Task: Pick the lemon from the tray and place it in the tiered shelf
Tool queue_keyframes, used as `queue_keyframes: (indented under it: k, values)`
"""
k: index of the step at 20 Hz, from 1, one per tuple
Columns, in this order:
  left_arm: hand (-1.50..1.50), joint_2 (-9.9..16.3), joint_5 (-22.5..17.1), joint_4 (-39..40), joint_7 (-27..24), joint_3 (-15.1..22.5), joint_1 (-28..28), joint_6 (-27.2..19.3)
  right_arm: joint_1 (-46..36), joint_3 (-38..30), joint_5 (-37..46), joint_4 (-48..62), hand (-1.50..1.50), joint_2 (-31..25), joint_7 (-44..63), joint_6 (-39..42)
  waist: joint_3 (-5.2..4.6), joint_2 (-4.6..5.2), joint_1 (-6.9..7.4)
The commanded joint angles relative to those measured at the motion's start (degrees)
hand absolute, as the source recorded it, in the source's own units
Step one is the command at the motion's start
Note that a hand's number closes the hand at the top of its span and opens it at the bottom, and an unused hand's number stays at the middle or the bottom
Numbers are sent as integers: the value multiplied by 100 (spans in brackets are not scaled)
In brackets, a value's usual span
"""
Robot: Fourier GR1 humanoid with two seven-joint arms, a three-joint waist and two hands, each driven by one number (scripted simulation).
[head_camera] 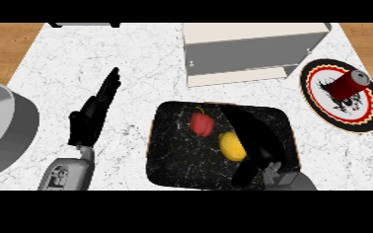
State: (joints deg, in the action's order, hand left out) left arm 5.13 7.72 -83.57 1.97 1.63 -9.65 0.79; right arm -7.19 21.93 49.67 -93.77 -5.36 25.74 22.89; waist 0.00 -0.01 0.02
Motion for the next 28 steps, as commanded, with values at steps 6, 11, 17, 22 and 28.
queue_keyframes:
  k: [6, 11, 17, 22, 28]
  values:
    - [0, 52, -9, -127, -217, -71, 284, 151, 51, 133, 310, 323, 150, -215, -450, 228, 0, -2, 10]
    - [0, -131, 190, 114, -227, -21, 19, -61, -244, -25, 537, 451, 150, -245, -862, 73, 0, 2, 2]
    - [0, -199, 203, 74, -179, 145, 97, 33, -167, 1842, 541, 377, 150, 517, 1730, -1326, -1, 3, 85]
    - [0, -22, 20, 192, -50, -107, -263, 187, -1274, 2741, -144, 1010, 150, 530, 3262, -2613, 1, 31, 186]
    - [0, -72, 78, 63, 48, -45, -242, 131, -1700, 3490, -390, 515, 150, 534, 3851, -4168, 3, 6, 149]
